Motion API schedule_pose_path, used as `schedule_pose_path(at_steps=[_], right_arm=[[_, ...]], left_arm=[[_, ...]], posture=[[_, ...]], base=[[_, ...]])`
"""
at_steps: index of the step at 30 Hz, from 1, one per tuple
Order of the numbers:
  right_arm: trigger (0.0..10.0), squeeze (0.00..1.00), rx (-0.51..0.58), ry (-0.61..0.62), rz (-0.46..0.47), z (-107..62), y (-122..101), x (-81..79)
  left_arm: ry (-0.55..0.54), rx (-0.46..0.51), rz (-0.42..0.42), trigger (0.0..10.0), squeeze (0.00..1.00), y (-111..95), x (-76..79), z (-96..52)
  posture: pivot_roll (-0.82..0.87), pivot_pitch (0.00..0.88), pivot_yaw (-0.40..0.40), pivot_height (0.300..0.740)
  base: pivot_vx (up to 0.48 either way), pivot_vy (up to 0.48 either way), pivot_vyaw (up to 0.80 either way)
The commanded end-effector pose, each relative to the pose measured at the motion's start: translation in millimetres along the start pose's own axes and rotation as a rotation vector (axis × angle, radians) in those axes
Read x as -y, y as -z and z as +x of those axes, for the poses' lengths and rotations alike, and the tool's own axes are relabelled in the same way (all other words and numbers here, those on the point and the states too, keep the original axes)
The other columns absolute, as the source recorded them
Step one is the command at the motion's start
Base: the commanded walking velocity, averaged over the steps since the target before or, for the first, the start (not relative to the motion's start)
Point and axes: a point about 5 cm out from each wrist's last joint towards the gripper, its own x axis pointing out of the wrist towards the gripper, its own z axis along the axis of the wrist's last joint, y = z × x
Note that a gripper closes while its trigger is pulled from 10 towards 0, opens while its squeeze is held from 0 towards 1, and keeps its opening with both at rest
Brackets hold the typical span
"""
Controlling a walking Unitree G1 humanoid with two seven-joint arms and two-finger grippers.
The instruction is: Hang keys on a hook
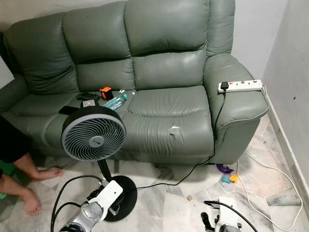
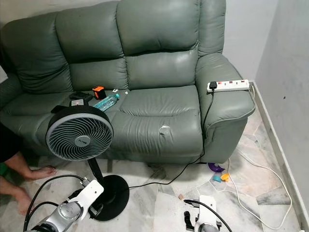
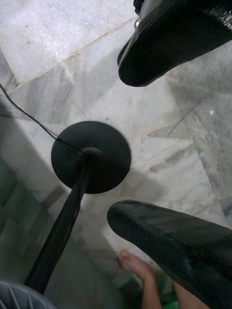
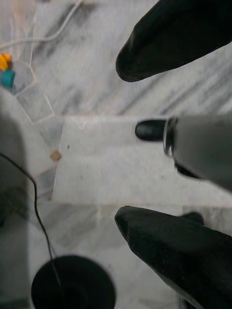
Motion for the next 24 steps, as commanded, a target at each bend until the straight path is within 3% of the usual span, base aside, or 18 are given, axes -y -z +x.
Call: schedule_pose_path(at_steps=[1, 13, 18, 24], right_arm=[[10.0, 0.0, -0.01, -0.03, -0.01, 0.2, 2, -7.9], [10.0, 0.0, -0.009, -0.125, -0.274, 3.0, -13, -12.7], [10.0, 0.0, -0.002, -0.144, -0.311, 4.2, -19, -16.8], [10.0, 0.0, 0.01, -0.191, -0.345, 5.3, -25, -32.8]], left_arm=[[-0.016, -0.017, -0.019, 10.0, 0.0, 5, -3.2, -1.3], [-0.034, -0.089, -0.178, 10.0, 0.0, 40, 26.2, -7.4], [-0.042, -0.109, -0.217, 10.0, 0.0, 50, 32.3, -10.3], [-0.052, -0.131, -0.238, 10.0, 0.0, 60, 33.6, -14.0]], posture=[[-0.11, 0.0, 0.14, 0.74], [0.01, 0.03, -0.028, 0.74], [0.02, 0.035, -0.039, 0.74], [0.04, 0.043, -0.039, 0.74]], base=[[0.0, 0.0, 0.0], [0.0, 0.0, 0.0], [0.0, 0.0, 0.0], [0.0, 0.0, 0.0]])
